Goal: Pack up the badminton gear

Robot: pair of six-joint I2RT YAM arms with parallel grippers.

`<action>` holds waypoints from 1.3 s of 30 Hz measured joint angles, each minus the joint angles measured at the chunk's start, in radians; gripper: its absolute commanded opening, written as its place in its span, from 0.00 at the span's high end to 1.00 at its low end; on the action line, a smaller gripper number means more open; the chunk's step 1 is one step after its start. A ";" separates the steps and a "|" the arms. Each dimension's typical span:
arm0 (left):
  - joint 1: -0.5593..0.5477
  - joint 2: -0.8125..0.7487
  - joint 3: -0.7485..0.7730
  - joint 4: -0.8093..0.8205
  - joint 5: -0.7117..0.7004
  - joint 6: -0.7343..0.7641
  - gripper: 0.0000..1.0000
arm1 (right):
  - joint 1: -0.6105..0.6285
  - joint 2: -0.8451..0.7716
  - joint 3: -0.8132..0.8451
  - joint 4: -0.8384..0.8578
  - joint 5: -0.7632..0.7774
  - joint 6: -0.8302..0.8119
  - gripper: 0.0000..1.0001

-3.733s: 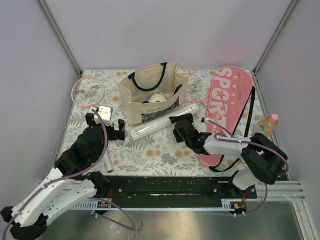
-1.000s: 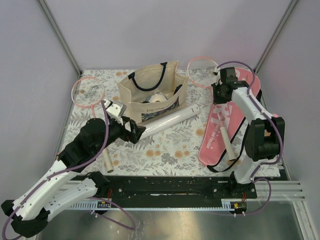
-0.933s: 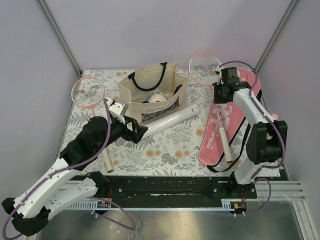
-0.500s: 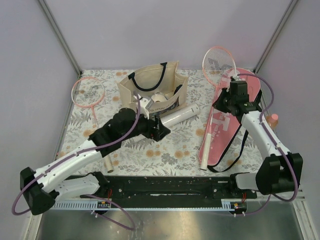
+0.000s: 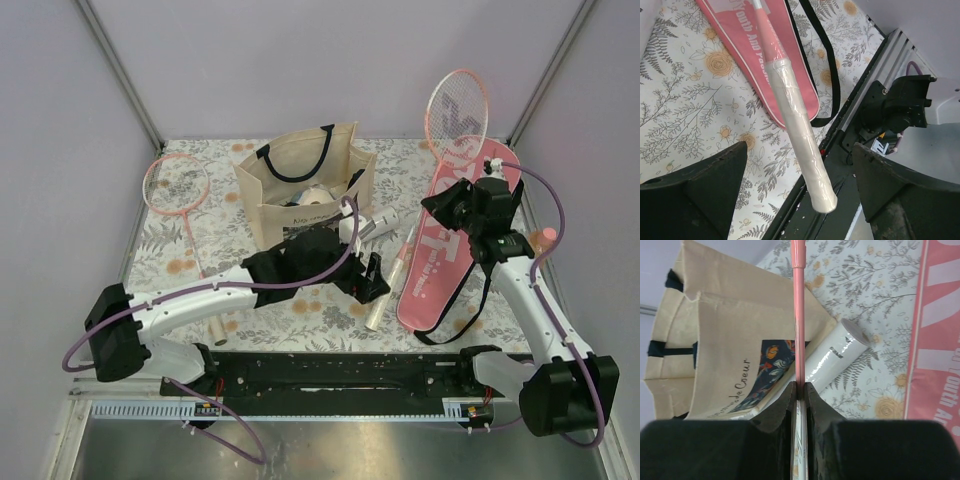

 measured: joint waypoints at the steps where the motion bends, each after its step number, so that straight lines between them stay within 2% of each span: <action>1: -0.005 0.014 0.006 0.003 -0.002 0.005 0.11 | 0.000 -0.004 -0.003 0.010 -0.009 0.014 1.00; 6: -0.014 0.083 0.019 0.004 -0.018 0.036 0.13 | 0.000 -0.020 -0.023 0.051 -0.054 0.074 1.00; 11: -0.014 0.123 0.019 0.001 -0.017 0.050 0.21 | 0.000 -0.055 -0.073 0.102 -0.075 0.115 1.00; 15: -0.014 0.138 0.019 0.001 -0.005 0.052 0.31 | 0.000 -0.080 -0.099 0.112 -0.079 0.132 1.00; 18: -0.014 0.142 0.023 0.001 0.010 0.049 0.44 | 0.000 -0.082 -0.107 0.146 -0.080 0.139 1.00; 19: -0.014 0.143 0.027 0.002 0.015 0.046 0.51 | 0.000 -0.082 -0.110 0.158 -0.080 0.141 1.00; 22: -0.014 0.149 0.046 0.002 0.038 0.038 0.81 | 0.000 -0.086 -0.122 0.181 -0.088 0.143 0.99; 25: -0.001 0.150 0.053 -0.017 0.035 -0.009 0.99 | -0.004 -0.103 -0.142 0.219 -0.104 0.141 0.79; 28: 0.027 0.151 0.053 -0.012 0.093 -0.056 1.00 | -0.008 -0.136 -0.182 0.295 -0.119 0.143 0.63; 33: 0.029 0.132 0.052 0.034 0.185 -0.187 1.00 | -0.008 -0.169 -0.261 0.459 -0.181 0.170 0.46; 36: 0.029 0.098 0.051 0.069 0.227 -0.247 1.00 | -0.008 -0.188 -0.313 0.588 -0.218 0.212 0.43; 39: 0.028 0.054 0.050 0.092 0.252 -0.280 1.00 | -0.008 -0.199 -0.356 0.715 -0.235 0.260 0.46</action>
